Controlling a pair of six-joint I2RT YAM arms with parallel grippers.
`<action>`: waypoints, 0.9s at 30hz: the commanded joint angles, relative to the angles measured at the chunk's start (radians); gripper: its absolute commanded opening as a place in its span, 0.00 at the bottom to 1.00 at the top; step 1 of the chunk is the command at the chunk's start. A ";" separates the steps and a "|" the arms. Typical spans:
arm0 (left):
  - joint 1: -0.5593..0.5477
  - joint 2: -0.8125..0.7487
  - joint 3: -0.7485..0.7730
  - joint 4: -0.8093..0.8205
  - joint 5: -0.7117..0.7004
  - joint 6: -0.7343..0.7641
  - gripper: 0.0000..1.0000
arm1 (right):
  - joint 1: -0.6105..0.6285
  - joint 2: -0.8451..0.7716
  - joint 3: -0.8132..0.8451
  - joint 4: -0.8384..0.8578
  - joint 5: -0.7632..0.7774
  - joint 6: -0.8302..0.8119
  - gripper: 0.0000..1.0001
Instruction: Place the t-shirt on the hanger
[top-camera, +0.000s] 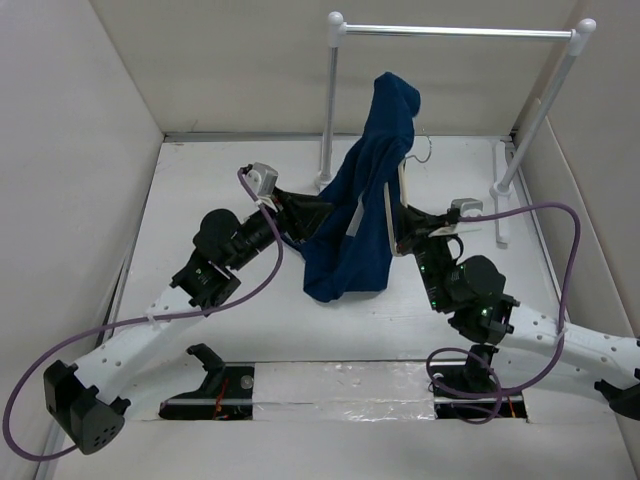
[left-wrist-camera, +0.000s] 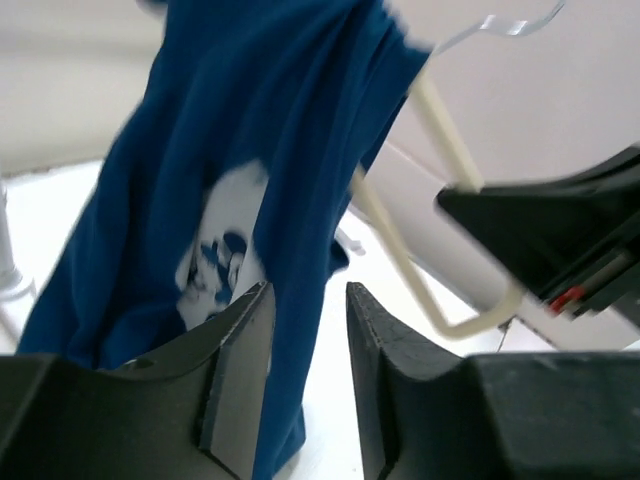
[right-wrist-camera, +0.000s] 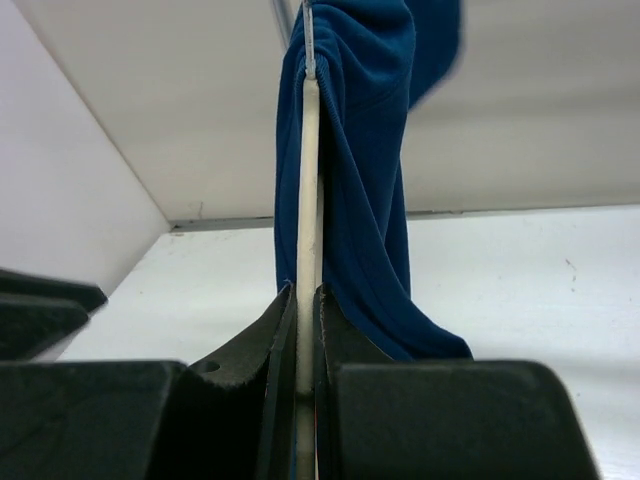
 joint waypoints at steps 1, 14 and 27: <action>-0.005 0.023 0.094 0.035 0.043 -0.012 0.32 | -0.002 -0.029 -0.002 0.038 -0.005 0.067 0.00; -0.084 0.287 0.394 0.006 -0.048 0.155 0.65 | 0.068 -0.144 -0.023 -0.146 -0.137 0.187 0.00; -0.134 0.359 0.442 0.000 -0.314 0.425 0.63 | 0.068 -0.280 0.020 -0.345 -0.310 0.257 0.00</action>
